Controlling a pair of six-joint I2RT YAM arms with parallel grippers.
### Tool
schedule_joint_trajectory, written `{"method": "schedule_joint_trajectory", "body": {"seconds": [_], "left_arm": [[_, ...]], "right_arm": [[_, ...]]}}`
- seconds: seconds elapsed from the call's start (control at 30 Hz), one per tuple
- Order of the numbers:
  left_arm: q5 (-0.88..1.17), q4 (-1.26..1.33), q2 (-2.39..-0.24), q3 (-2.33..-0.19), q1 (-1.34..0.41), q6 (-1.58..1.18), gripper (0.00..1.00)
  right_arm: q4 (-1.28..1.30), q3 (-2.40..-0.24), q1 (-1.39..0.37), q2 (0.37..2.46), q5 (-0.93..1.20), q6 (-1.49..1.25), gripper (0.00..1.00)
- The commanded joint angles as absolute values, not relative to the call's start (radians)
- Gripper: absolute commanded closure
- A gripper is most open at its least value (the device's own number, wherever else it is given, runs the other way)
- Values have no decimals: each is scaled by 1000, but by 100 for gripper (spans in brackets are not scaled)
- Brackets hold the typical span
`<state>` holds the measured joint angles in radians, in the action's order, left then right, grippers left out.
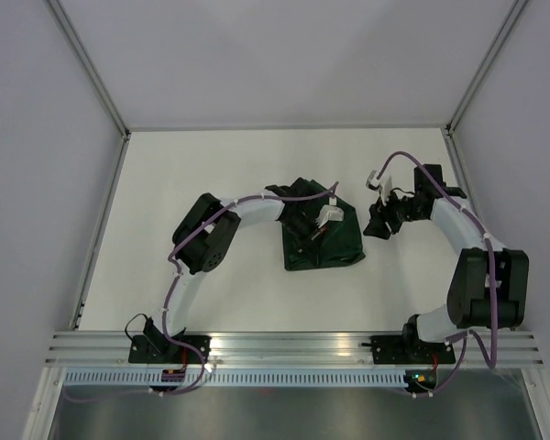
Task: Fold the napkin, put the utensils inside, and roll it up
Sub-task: Roll the napkin with the utensil
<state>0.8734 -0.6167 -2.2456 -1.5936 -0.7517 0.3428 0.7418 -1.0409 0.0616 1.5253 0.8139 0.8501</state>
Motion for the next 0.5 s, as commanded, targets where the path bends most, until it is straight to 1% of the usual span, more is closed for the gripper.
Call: {"method": "schedule_joint_trajectory", "body": {"seconds": [0.0, 0.13, 0.27, 0.33, 0.47], "left_arm": [[922, -775, -2344, -1608, -732, 328, 98], [969, -799, -2379, -1632, -709, 324, 98], [1005, -827, -2408, -1652, -695, 321, 98], [1015, -836, -2425, -1666, -687, 319, 98], [1035, -850, -2442, -1684, -678, 316, 98]], "right_arm": [[594, -927, 9, 1405, 821, 943, 44], [447, -809, -119, 1299, 717, 928, 44], [370, -730, -250, 1221, 641, 911, 44], [342, -701, -330, 1210, 586, 910, 43], [301, -663, -493, 1213, 482, 922, 40]]}}
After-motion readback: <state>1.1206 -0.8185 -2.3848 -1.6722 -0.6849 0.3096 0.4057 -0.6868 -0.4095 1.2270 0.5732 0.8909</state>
